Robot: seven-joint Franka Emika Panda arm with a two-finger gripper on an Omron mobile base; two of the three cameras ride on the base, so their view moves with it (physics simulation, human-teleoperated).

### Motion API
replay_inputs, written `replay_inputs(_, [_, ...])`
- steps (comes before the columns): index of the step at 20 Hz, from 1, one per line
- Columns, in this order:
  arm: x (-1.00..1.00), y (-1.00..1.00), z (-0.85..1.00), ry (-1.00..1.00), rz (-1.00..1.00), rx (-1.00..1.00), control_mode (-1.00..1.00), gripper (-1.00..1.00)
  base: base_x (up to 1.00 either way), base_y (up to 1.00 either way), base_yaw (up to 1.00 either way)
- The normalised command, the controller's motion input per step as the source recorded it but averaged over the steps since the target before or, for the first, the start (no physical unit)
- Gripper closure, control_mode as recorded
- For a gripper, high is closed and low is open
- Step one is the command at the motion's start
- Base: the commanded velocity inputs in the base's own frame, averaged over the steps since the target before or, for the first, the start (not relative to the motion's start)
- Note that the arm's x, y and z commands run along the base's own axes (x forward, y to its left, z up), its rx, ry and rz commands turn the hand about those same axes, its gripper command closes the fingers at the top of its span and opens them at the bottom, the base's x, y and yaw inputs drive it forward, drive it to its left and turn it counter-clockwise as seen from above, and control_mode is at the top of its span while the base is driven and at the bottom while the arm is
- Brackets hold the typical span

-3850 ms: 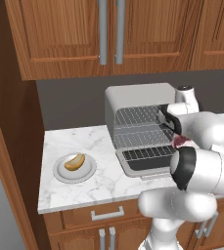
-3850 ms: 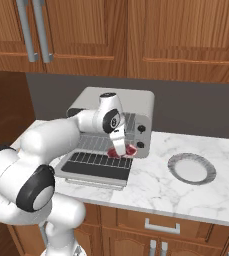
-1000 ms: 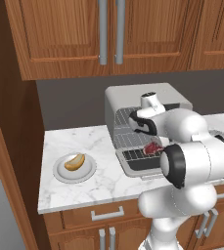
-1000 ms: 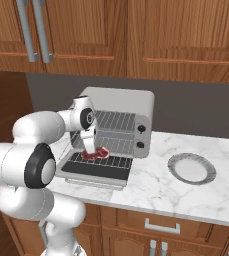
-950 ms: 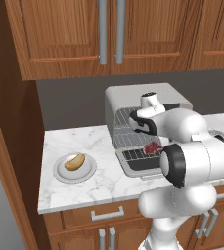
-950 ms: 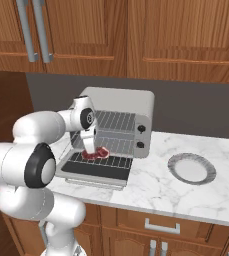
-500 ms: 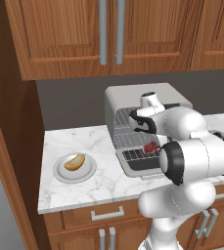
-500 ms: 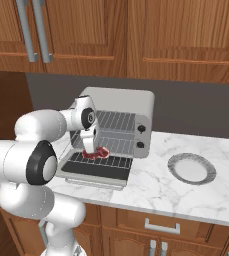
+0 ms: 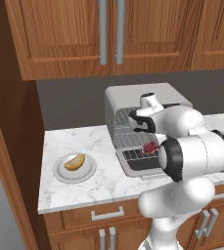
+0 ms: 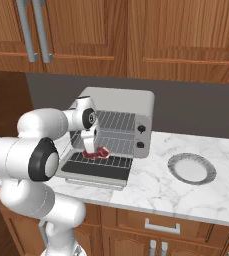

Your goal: Open the toaster oven door. Place the hotdog bun on the top rack in the toaster oven and place the steak on the bottom rack.

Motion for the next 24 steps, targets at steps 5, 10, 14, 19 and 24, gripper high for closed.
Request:
replay_inputs(5, [0.00, 0.00, -0.12, -0.05, 0.00, 0.00, -1.00, 1.00, 0.00, 0.00, 0.00])
replay_inputs(10, [0.00, 0.00, -0.10, -0.07, 0.00, 0.00, -1.00, 1.00, 0.00, 0.00, 0.00])
replay_inputs(14, [0.00, 0.00, -0.12, -0.05, 0.00, 0.00, -1.00, -1.00, 0.00, 0.00, 0.00])
replay_inputs(19, [0.00, 0.00, -0.12, -0.05, 0.00, 0.01, -1.00, -1.00, 0.00, 0.00, 0.00])
replay_inputs(24, [0.00, 0.00, -0.06, -0.03, 0.00, 0.03, -1.00, -1.00, 0.00, 0.00, 0.00])
